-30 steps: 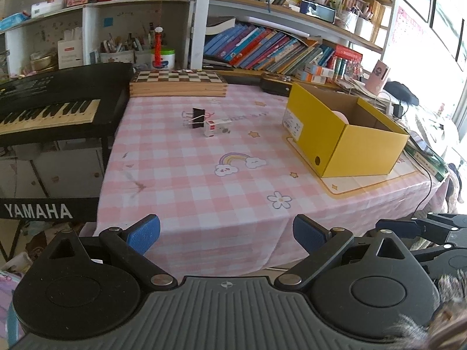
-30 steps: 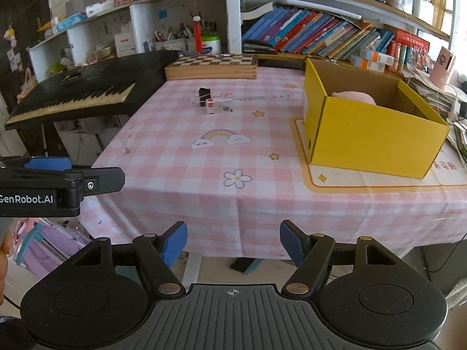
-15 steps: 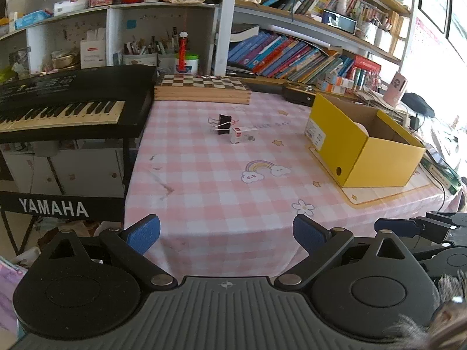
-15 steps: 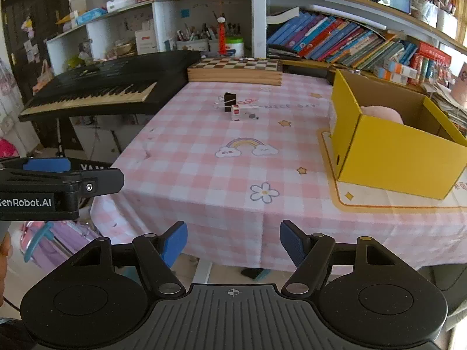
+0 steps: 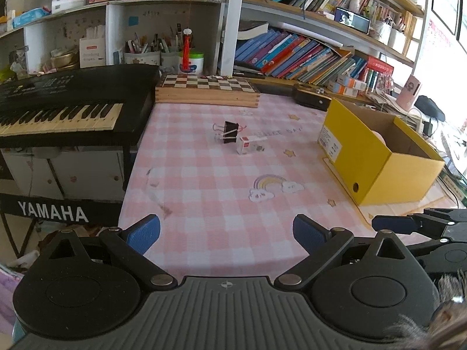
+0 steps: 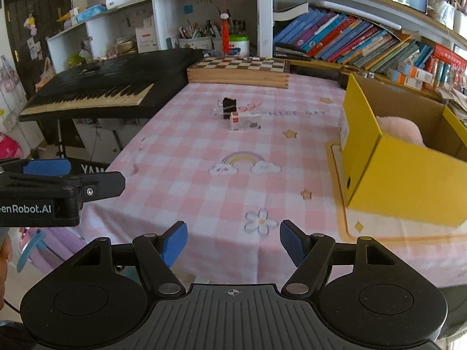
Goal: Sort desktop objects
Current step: 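Lower both tools toward the black binder clip and the small white box, then grasp the black binder clip with the left gripper while the right grasps the white box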
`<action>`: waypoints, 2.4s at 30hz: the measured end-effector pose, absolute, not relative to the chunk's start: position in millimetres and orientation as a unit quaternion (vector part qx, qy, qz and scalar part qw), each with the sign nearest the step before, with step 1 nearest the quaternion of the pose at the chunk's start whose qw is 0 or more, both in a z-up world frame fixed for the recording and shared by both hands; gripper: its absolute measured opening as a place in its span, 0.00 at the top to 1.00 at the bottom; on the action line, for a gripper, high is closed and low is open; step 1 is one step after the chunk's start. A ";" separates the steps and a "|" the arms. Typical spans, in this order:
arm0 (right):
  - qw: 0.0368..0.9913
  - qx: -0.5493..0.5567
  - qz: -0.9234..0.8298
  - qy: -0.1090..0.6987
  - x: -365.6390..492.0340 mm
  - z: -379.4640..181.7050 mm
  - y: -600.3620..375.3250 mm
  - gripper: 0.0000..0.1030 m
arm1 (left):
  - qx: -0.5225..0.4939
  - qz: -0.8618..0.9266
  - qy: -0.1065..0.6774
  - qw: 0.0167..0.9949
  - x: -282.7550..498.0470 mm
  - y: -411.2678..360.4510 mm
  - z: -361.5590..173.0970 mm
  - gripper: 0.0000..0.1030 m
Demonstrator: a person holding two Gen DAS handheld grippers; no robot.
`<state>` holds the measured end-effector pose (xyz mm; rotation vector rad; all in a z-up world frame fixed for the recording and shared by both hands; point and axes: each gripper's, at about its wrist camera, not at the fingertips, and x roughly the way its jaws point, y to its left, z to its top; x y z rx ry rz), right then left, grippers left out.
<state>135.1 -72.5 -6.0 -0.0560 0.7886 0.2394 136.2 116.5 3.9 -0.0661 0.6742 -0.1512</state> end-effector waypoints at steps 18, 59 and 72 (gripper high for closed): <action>0.903 -0.039 0.146 0.403 226.2 -16.8 -89.6 0.30 | -0.045 -0.048 0.353 0.933 236.7 93.3 -0.2 0.05; 0.922 -0.024 0.145 0.359 368.8 -80.9 -46.5 0.36 | -0.043 -0.084 0.437 0.895 450.6 70.1 -68.0 0.60; 0.931 -0.024 0.145 0.334 336.8 -52.8 -63.5 0.48 | -0.152 -0.073 0.383 0.908 409.6 113.4 -26.8 0.78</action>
